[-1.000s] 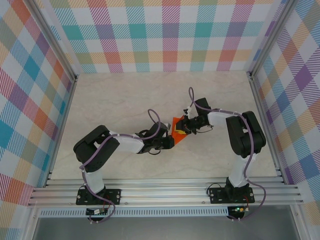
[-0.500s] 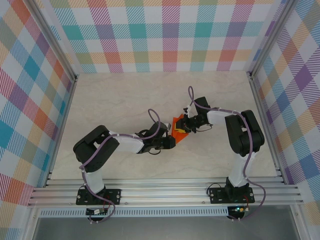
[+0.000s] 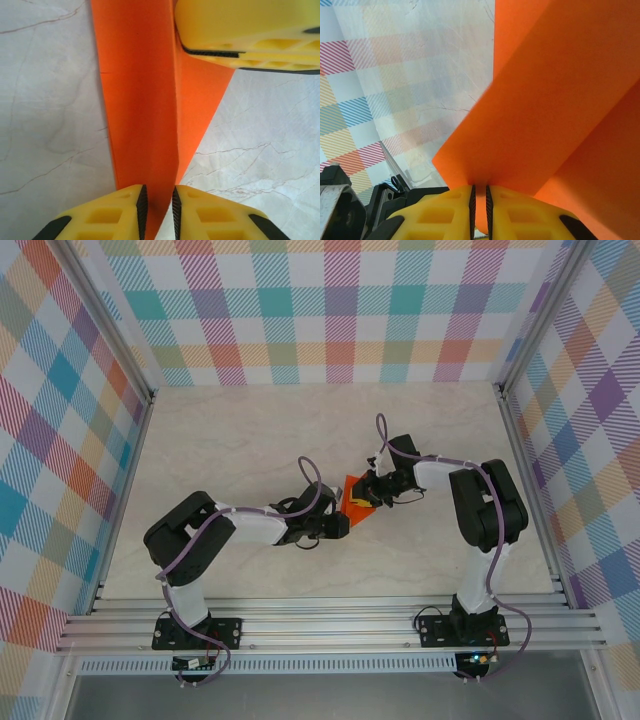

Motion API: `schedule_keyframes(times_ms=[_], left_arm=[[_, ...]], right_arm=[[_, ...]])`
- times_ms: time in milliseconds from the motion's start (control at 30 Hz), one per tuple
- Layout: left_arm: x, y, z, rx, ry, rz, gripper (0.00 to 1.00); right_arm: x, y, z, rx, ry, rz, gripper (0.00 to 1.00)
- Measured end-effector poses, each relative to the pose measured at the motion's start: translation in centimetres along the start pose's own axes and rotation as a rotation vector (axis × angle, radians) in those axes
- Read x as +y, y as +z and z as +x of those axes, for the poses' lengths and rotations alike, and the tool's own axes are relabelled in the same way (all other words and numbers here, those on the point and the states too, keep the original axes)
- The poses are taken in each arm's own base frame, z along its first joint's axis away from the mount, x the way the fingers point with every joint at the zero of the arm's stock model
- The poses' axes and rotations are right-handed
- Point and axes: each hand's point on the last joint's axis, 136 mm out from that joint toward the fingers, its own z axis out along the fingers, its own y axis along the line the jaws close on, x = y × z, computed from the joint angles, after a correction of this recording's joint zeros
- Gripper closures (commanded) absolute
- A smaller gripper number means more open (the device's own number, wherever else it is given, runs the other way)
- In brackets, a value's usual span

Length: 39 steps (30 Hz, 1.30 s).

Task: Fold a paper plane with a square sheet of paper (pick it up from the middle)
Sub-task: Fourth fold the wing at the center of the table.

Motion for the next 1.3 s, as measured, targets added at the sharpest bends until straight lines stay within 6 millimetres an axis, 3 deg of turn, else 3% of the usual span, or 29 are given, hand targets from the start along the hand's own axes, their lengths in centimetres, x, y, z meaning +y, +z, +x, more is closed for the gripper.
schedule_keyframes(times_ms=[167,600,967,1300], left_arm=[[0.4,0.0,0.0,-0.001,0.008,-0.020,0.96],[0.4,-0.2,-0.2,0.022,-0.031,0.009,0.97],[0.5,-0.2,-0.1,0.028,-0.037,0.011,0.77],[0.4,-0.4,-0.2,0.034,-0.009,0.005,0.71]], right_arm=[[0.0,0.0,0.0,-0.001,-0.001,0.001,0.83],[1.6,0.6,0.9,0.041,-0.034,-0.061,0.81],[0.2,1.4,0.6,0.039,-0.011,-0.018,0.83],[0.1,1.4,0.4,0.032,-0.012,-0.008,0.83]])
